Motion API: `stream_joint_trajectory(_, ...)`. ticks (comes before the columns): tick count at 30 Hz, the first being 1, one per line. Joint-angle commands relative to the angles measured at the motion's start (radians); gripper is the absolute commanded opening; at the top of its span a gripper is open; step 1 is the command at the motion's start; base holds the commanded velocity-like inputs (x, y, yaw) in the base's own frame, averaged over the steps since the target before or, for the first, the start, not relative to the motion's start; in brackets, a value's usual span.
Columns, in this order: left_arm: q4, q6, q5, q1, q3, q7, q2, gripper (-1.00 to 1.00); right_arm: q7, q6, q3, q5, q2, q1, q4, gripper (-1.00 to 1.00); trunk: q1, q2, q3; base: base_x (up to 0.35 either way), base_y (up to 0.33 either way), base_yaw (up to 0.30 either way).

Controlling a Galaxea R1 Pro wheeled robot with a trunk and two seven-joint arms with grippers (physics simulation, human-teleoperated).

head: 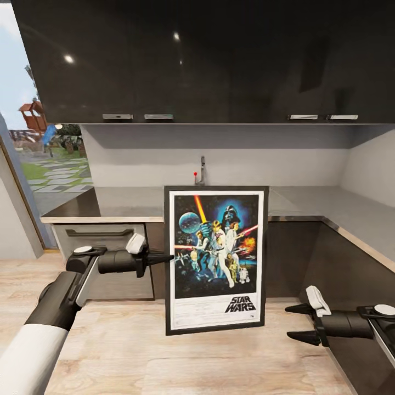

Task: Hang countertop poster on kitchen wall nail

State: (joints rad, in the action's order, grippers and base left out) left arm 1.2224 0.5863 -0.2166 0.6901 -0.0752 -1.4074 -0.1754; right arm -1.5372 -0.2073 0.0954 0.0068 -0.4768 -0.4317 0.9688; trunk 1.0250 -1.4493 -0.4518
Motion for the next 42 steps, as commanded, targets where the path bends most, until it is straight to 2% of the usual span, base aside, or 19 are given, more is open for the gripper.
stream_joint_trajectory(1,-0.009,-0.001,-0.003,0.001,-0.006,-0.007,-0.001,-1.00,-0.007,-0.011,0.001,0.001,0.000,-0.001,0.001,1.00,0.000,-0.001,-0.001,0.000,0.000,0.000)
stream_joint_trajectory(6,-0.066,-0.043,0.023,0.001,-0.025,-0.035,0.000,-1.00,-0.014,-0.011,0.001,0.000,0.000,-0.001,0.001,1.00,0.000,-0.001,-0.001,0.000,0.000,0.000)
stream_joint_trajectory(11,-0.088,-0.077,0.030,0.001,-0.035,-0.042,0.000,-1.00,-0.022,-0.012,0.001,-0.001,0.000,-0.001,0.001,1.00,0.000,-0.001,-0.001,0.000,0.000,0.000)
stream_joint_trajectory(25,-0.093,-0.088,0.032,0.001,-0.056,-0.044,0.000,-1.00,-0.026,-0.012,-0.010,-0.012,0.005,-0.001,0.001,1.00,0.000,-0.001,-0.001,0.000,0.000,0.000)
stream_joint_trajectory(30,-0.091,-0.089,0.031,0.001,-0.090,-0.044,0.001,-1.00,-0.026,-0.012,-0.015,-0.012,0.015,-0.001,0.001,1.00,0.000,-0.001,-0.001,0.000,0.000,0.000)
stream_joint_trajectory(42,-0.087,-0.091,0.031,0.000,-0.110,-0.044,0.004,-1.00,-0.025,-0.011,-0.018,-0.013,0.028,-0.001,0.001,1.00,0.000,-0.001,-0.001,0.000,0.000,0.000)
